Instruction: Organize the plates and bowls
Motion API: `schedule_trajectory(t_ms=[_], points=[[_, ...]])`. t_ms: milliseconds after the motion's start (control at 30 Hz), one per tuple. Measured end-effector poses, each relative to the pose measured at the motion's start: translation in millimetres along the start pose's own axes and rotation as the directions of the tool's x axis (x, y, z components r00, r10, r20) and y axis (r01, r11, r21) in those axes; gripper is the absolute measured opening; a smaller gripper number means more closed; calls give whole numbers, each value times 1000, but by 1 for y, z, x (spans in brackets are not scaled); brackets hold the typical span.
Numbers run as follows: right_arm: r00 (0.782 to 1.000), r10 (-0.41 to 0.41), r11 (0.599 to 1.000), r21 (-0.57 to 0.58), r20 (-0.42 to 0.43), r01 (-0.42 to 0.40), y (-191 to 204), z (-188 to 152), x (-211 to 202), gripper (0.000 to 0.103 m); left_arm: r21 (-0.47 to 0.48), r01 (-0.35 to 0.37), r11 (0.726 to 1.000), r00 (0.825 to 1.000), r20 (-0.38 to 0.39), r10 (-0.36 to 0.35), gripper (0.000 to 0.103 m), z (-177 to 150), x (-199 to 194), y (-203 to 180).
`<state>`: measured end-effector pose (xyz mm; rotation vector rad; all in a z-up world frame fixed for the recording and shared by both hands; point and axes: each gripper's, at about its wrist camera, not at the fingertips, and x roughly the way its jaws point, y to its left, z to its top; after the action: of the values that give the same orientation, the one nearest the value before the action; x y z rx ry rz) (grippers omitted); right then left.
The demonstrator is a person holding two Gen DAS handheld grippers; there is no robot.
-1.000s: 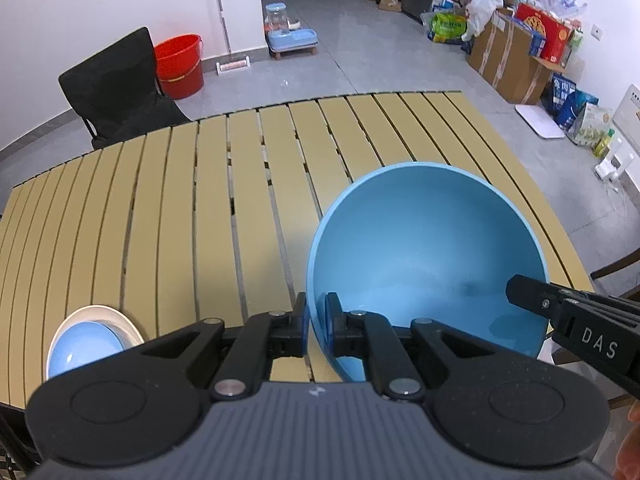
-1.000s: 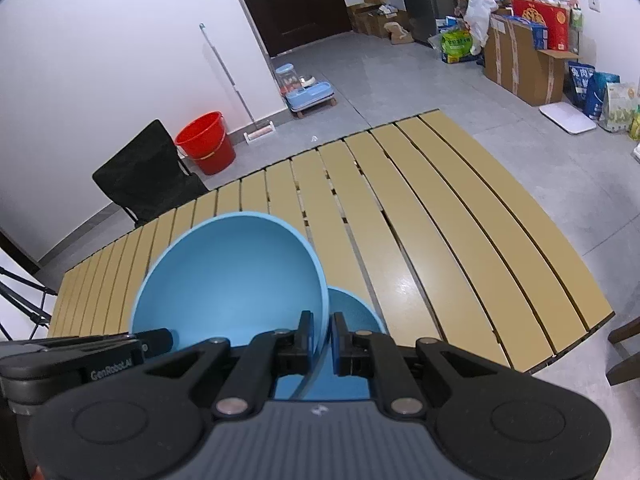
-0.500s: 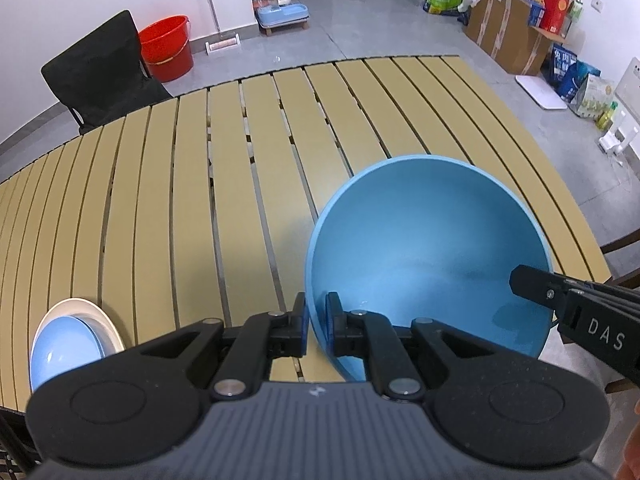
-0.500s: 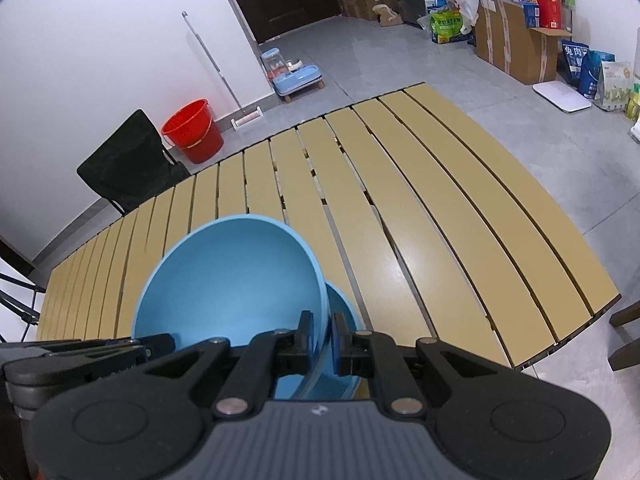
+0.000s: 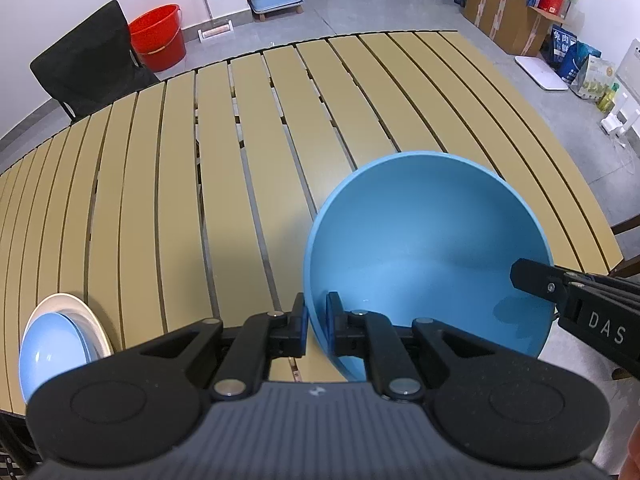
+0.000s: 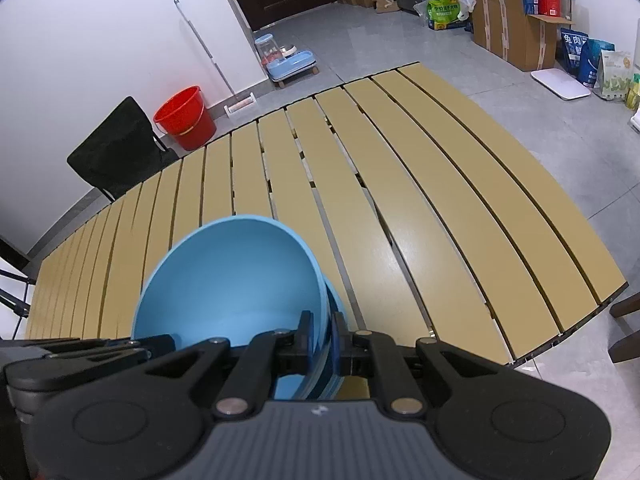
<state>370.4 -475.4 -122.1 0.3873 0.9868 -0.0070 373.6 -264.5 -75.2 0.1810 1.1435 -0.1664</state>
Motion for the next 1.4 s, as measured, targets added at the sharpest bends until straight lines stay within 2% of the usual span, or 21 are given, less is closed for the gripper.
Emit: schedule_trajectory(t_ms=[600,833,933,967,1133,1233,1300,1400], points=[[1000,-25,999,-40,-1,25,8,-6,12,8,43,-22,999,1000,15,21,10,-6,5,-9],[999,-46,997,-59,6,47,13,-7,15,8,52,-26,998,999,20,25,13,-8,6,-15],[999,-44,997,-57,10,44,14,-8,15,8,54,-6,999,1000,26,5,21,-8,6,-14],[999,-43,997,-56,12,44,14,-9,15,10,54,1,999,1000,29,-2,27,-8,5,-13],[998,-46,998,-50,33,47,13,-13,8,15,54,28,998,996,78,-33,44,-12,-6,-9],[998,-34,999,-38,62,36,10,-17,-1,21,46,31,998,993,110,-35,59,-15,-14,-3],[996,-23,999,-43,84,27,10,-22,-9,27,31,27,999,991,133,-31,76,-17,-20,4],[994,-18,999,-46,109,23,9,-29,-18,40,4,33,999,985,171,-33,84,-22,-31,16]])
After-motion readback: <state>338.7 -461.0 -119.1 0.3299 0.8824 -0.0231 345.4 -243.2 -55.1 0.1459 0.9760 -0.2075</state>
